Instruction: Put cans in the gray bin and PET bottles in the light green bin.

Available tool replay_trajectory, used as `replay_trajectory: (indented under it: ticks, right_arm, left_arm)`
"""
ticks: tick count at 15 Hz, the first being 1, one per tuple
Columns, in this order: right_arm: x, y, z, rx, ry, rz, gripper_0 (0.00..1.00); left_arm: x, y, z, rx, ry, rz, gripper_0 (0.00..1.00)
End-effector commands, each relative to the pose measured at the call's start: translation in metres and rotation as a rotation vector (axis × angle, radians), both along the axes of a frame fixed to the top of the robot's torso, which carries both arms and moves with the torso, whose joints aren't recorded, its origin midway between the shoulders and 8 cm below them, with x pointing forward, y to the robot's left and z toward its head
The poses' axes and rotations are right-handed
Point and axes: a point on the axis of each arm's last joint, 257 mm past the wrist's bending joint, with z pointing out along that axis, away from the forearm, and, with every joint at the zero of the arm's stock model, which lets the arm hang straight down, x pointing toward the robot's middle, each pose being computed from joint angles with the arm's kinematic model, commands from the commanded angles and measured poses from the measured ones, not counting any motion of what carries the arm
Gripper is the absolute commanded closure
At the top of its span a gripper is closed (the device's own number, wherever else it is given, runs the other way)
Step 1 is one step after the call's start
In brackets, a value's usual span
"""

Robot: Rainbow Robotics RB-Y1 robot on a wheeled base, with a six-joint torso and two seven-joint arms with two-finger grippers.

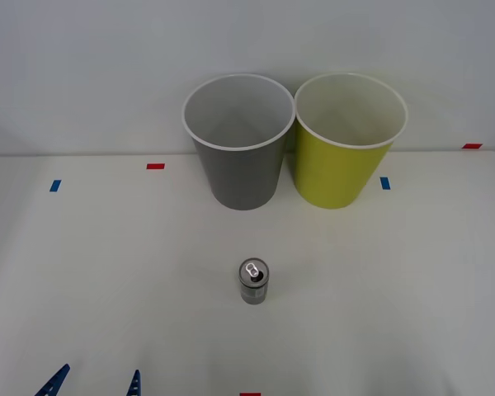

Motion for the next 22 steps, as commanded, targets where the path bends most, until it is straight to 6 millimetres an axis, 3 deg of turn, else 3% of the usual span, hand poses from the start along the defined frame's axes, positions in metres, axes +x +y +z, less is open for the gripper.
replay_trajectory:
  ticks: [1, 20, 21, 22]
  right_arm:
    - [0.000, 0.000, 0.000, 0.000, 0.000, 0.000, 0.00]
    - [0.000, 0.000, 0.000, 0.000, 0.000, 0.000, 0.00]
    - [0.000, 0.000, 0.000, 0.000, 0.000, 0.000, 0.00]
    - [0.000, 0.000, 0.000, 0.000, 0.000, 0.000, 0.00]
  left_arm:
    - [0.000, 0.000, 0.000, 0.000, 0.000, 0.000, 0.00]
    - [0.000, 0.000, 0.000, 0.000, 0.000, 0.000, 0.00]
    - [-0.002, -0.004, -0.015, 0.000, 0.029, -0.016, 0.00]
    - [-0.003, -0.005, -0.017, 0.008, 0.021, -0.032, 0.00]
